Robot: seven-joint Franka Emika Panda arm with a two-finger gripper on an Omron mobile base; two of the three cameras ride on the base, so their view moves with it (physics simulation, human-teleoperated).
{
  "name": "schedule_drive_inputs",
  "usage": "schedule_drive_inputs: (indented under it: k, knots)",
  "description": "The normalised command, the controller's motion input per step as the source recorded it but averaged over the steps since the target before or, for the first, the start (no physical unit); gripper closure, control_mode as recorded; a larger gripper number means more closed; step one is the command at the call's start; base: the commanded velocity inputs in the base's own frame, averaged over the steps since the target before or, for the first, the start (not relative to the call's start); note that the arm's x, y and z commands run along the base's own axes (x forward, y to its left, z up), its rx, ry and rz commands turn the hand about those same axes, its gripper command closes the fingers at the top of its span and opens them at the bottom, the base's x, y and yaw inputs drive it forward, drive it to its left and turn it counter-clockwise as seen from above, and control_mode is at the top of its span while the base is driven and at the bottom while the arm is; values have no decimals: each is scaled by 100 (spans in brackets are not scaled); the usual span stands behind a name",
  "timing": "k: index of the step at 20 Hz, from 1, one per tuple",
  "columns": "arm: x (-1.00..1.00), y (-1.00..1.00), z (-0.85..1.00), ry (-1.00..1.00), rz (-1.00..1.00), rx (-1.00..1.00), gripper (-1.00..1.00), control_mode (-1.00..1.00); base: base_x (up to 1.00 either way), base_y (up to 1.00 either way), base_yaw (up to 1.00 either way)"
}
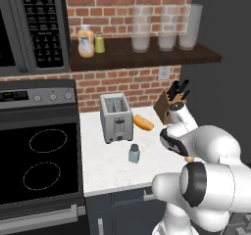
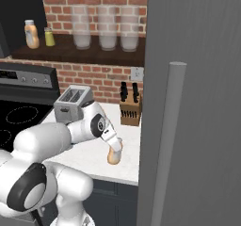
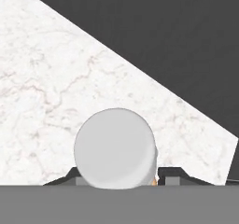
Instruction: Put the shaker and condiment bottle from the counter next to their counterparts in the cabinet.
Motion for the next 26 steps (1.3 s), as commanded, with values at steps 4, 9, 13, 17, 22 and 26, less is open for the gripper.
schedule_drive_inputs:
  k: [4, 9, 13, 17, 22, 26]
  knots:
    - [0, -6, -9, -2, 0, 0, 100, -100, 0, 0, 0]
    - [-1, 3, 2, -16, 1, 0, 100, -100, 0, 0, 0]
    - [-2, 12, 29, -14, 8, 0, 100, -100, 0, 0, 0]
    - [-4, 10, 50, -11, 8, 0, 100, -100, 0, 0, 0]
    - [-4, 10, 53, -15, 17, -9, 100, -100, 0, 0, 0]
    - [-8, 15, 50, -10, 16, -5, 100, -100, 0, 0, 0]
